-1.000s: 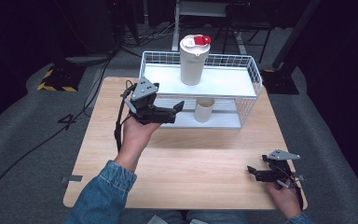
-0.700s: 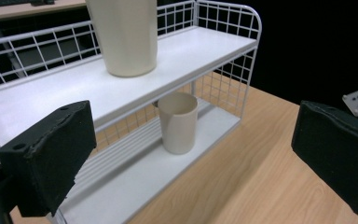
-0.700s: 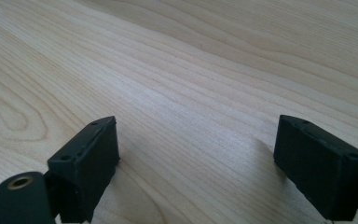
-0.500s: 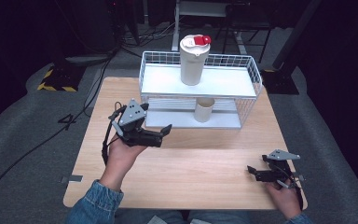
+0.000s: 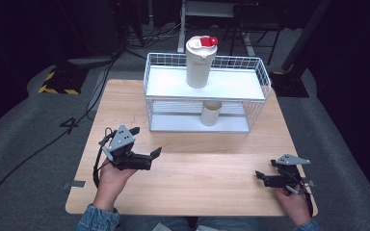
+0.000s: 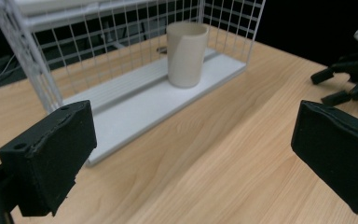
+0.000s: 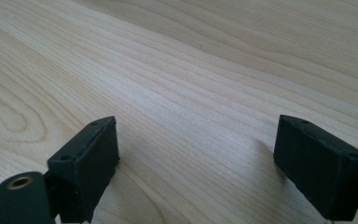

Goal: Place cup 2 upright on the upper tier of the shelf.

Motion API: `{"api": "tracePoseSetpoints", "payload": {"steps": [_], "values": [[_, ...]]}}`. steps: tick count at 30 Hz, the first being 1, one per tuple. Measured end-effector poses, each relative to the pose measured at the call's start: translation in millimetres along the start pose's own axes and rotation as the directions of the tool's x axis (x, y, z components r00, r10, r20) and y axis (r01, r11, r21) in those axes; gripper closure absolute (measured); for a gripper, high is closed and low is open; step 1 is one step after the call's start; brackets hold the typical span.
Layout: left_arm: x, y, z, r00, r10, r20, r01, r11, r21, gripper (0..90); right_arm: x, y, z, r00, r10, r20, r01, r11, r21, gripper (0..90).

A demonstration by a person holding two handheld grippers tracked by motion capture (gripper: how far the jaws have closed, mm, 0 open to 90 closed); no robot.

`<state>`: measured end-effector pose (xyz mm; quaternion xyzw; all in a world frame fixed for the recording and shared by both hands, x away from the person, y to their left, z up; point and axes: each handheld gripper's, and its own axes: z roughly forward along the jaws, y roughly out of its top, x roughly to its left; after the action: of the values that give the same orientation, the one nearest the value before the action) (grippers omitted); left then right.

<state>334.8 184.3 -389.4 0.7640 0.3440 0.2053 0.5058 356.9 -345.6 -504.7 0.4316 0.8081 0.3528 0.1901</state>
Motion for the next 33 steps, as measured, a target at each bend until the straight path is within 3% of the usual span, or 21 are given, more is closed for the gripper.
{"api": "tracePoseSetpoints", "payload": {"steps": [7, 8, 16, 20, 24, 27, 33], "values": [[1.8, -24.1, 1.7, 0.9996, -0.023, -0.018, 0.024, 0.9990, 0.038, 0.6, 0.0, 0.0, 0.0, 1.0000, 0.000, 0.000, 0.000, 1.0000, 0.000, 14.1], [3.2, -33.2, 3.5, 0.9991, -0.024, -0.034, 0.026, 0.9983, 0.053, 0.9, 0.0, 0.0, 0.0, 1.0000, 0.000, 0.000, 0.000, 1.0000, 0.001, 14.1], [5.8, -57.7, 15.3, 0.9981, -0.050, -0.037, 0.054, 0.9901, 0.129, 1.4, 0.0, 0.0, 0.0, 1.0000, 0.000, 0.000, 0.000, 1.0000, 0.000, 14.1], [4.9, -72.3, 25.6, 0.9973, -0.065, -0.034, 0.070, 0.9808, 0.182, 1.7, 0.0, 0.0, 0.0, 1.0000, 0.000, 0.000, 0.000, 1.0000, 0.000, 14.1], [4.1, -82.0, 34.4, 0.9982, -0.048, -0.037, 0.055, 0.9700, 0.237, 1.8, 0.0, 0.0, 0.0, 1.0000, 0.000, 0.000, 0.000, 1.0000, 0.000, 14.1], [3.3, -86.0, 39.6, 0.9985, -0.019, -0.052, 0.033, 0.9557, 0.292, 1.8, 0.0, 0.0, 0.0, 1.0000, 0.000, 0.000, 0.000, 1.0000, 0.000, 14.1], [4.2, -94.7, 44.5, 0.9978, -0.032, -0.057, 0.049, 0.9454, 0.322, 1.8, 0.0, 0.0, 0.0, 1.0000, 0.000, 0.000, 0.000, 1.0000, 0.000, 14.1]]}}
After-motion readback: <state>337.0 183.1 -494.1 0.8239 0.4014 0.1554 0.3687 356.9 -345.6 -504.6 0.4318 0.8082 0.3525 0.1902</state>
